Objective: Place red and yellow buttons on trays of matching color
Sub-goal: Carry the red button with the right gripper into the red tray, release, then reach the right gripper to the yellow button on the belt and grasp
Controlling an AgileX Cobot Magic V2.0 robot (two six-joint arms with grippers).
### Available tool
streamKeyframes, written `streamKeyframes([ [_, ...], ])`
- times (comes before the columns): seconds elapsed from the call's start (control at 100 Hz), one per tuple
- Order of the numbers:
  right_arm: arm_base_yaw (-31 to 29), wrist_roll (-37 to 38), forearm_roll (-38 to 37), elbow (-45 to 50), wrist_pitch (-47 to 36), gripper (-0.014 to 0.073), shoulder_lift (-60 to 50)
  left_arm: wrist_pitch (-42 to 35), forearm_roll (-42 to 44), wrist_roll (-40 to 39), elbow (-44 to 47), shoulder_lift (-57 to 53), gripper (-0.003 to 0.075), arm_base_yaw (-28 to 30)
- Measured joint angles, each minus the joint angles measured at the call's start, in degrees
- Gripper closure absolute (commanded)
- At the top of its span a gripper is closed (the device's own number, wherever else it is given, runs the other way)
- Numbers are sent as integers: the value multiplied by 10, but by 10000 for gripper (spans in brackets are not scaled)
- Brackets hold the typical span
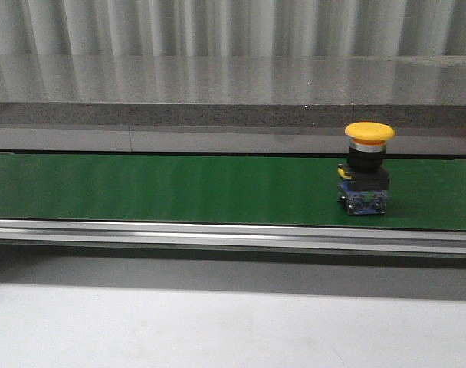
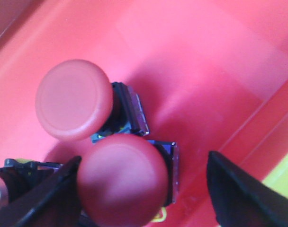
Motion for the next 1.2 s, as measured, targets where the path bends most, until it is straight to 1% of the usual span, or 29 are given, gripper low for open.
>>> streamKeyframes([
  [0.11,0,0,0,0,8,33,-20,0,0,0,0,0,741,0],
  [0.22,0,0,0,7,8,33,-62,0,0,0,0,0,741,0],
  [0.49,0,-1,0,76,10,33,-206,0,0,0,0,0,741,0],
  [0.59,4,-2,0,93,31,33,-256,0,0,0,0,0,741,0],
  [0.68,15,-5,0,99,70,33,-294,0,0,0,0,0,741,0],
  [0.89,71,-6,-8,100,168,33,-364,0,0,0,0,0,741,0],
  [1.0,121,-6,-10,105,203,33,-395,0,0,0,0,0,741,0],
  [1.2,217,-6,-14,134,240,30,-432,0,0,0,0,0,741,0],
])
